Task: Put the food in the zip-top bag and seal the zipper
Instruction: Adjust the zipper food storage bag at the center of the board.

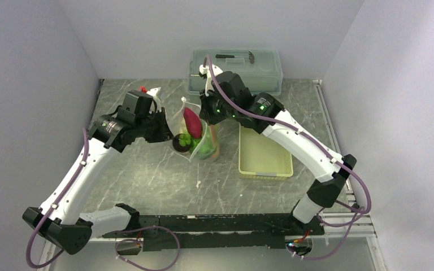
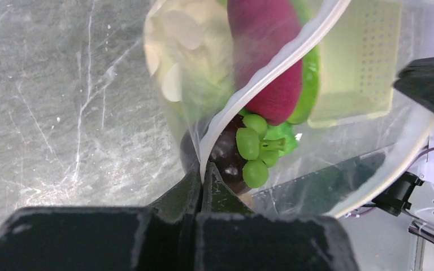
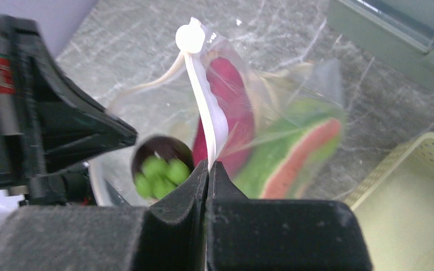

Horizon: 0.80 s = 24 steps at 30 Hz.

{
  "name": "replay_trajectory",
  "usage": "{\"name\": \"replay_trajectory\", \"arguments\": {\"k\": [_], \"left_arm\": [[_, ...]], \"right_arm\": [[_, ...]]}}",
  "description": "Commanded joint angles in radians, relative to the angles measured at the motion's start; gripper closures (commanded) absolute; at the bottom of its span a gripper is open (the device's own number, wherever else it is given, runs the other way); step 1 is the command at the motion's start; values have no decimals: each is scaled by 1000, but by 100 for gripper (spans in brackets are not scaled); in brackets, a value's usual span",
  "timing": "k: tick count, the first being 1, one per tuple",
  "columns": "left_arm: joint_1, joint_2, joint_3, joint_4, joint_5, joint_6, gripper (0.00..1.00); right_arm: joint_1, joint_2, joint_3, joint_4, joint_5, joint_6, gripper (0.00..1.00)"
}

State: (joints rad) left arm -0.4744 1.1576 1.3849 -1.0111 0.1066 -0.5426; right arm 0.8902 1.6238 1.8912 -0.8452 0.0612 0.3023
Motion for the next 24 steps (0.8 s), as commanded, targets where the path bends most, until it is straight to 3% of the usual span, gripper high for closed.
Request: {"name": "replay_trajectory", "arguments": {"k": [1, 7, 24], "left_arm": [[3, -25, 19, 11, -33, -7, 100], [4, -29, 35, 5, -42, -6, 100], [4, 29, 31, 21, 45, -2, 100]], "right_arm": [[-7, -37, -70, -10, 54, -26, 100], [-17, -91, -180, 22, 60, -12, 100], [-25, -99, -216, 126, -105, 35, 100]]}}
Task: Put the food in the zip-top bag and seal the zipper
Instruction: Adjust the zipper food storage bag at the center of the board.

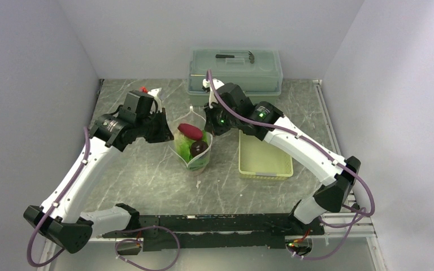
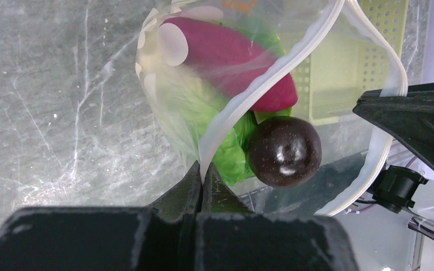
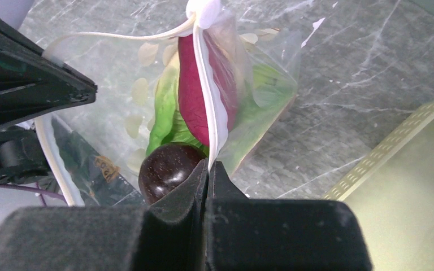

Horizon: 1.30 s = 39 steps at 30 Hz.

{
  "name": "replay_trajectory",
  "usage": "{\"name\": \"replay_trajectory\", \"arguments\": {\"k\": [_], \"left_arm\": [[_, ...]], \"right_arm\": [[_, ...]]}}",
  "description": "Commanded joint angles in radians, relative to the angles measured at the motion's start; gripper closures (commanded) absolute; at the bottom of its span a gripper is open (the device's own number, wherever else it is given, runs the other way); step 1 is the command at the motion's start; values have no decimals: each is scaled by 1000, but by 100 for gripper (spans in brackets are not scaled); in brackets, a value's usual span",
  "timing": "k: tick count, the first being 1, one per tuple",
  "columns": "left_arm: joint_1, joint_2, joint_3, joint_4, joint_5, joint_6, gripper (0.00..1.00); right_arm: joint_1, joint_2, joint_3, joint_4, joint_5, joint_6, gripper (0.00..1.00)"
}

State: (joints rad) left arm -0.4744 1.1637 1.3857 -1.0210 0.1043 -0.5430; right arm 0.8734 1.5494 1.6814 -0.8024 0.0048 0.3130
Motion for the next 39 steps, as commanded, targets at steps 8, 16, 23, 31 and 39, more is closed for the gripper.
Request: {"name": "replay_trajectory", "arguments": {"k": [8, 16, 23, 31, 39], "left_arm": [[4, 44, 8, 97, 132, 9, 96], [3, 70, 0, 130, 171, 23, 86], [3, 70, -11, 124, 154, 28, 68], [4, 86, -6, 132, 184, 32, 57], [3, 71, -23, 167, 224, 40, 52]], "right_arm": [[-42, -33, -66, 157, -135, 100, 100], [-64, -38, -129, 234, -203, 170, 100], [-76, -43, -138, 268, -239, 197, 100], [-94, -35, -165, 319, -273, 239, 100], [-111, -18, -177, 352, -291, 290, 100]]}}
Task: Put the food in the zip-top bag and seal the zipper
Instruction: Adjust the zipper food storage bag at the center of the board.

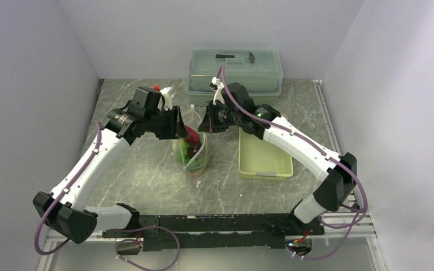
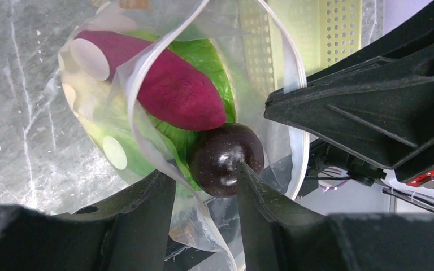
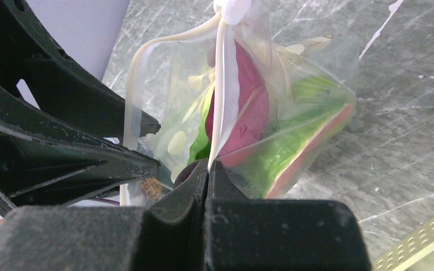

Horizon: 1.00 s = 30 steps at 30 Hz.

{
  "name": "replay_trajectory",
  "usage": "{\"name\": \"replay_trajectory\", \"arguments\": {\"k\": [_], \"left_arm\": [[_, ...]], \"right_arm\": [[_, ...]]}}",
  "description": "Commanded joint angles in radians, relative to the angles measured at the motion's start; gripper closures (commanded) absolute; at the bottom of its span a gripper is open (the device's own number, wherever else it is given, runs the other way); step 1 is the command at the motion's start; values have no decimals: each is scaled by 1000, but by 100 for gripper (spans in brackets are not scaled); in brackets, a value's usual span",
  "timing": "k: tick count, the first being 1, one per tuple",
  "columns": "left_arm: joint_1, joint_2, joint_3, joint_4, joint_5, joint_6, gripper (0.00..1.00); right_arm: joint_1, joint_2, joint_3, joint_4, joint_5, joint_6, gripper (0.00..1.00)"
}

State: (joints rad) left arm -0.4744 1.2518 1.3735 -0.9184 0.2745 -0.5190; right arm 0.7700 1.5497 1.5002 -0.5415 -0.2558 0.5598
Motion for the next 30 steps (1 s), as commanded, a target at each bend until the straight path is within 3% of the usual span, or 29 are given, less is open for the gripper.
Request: {"name": "replay_trajectory", "arguments": {"k": [1, 20, 30], "left_arm": [[3, -20, -16, 70, 62, 16, 51], [3, -114, -119, 195, 143, 21, 45], [2, -99, -1, 2, 37, 96, 39]], "right_arm": [[-8, -14, 5, 95, -32, 49, 100], [-8, 76, 43, 135, -53, 110, 100], [-8, 90, 51, 137, -38, 117, 100]]}}
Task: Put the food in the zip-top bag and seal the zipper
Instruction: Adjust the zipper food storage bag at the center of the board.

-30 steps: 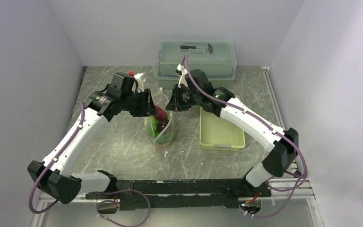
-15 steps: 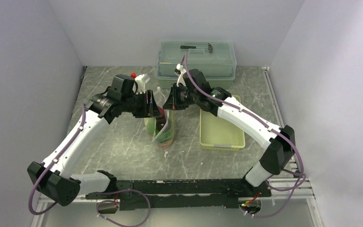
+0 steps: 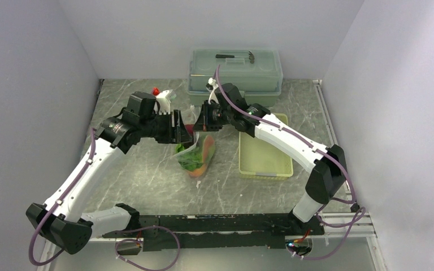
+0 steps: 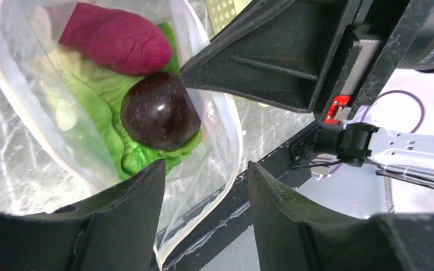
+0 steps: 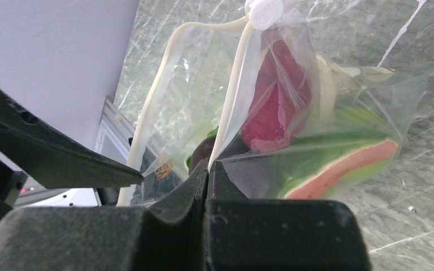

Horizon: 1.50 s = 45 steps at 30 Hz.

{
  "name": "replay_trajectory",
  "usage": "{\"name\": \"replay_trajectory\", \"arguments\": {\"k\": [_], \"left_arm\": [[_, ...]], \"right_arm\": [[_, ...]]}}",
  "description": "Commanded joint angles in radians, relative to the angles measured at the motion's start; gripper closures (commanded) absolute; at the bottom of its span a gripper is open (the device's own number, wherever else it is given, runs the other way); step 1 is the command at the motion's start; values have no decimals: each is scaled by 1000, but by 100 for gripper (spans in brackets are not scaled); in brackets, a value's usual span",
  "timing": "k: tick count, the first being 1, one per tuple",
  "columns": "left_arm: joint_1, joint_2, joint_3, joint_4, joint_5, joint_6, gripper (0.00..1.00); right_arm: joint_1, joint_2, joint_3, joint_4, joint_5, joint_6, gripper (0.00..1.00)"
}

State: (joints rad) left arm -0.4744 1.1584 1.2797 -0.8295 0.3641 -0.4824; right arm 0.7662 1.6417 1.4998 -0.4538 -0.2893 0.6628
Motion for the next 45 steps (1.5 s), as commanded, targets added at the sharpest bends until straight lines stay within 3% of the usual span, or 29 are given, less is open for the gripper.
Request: {"name": "replay_trajectory", "arguments": {"k": [1, 9, 22, 27, 41, 45], "left_arm": [[2, -6, 108, -112, -72, 65, 39], [0, -49, 182, -259, -162, 83, 34], [-4, -107, 27, -270, -52, 61, 27], [-13, -104, -16, -258, -103, 71, 25], [-21, -6, -26, -117, -152, 64, 31], [-25, 25, -7, -105, -169, 73, 37]], "right_arm": [[-4, 0, 52, 49, -1, 14, 100], [-4, 10, 60, 43, 5, 3, 100], [-5, 21, 68, 42, -4, -3, 100], [-6, 16, 64, 46, -5, 0, 100], [-5, -12, 33, 60, -11, 3, 100], [-6, -20, 28, 63, -13, 2, 100]]}}
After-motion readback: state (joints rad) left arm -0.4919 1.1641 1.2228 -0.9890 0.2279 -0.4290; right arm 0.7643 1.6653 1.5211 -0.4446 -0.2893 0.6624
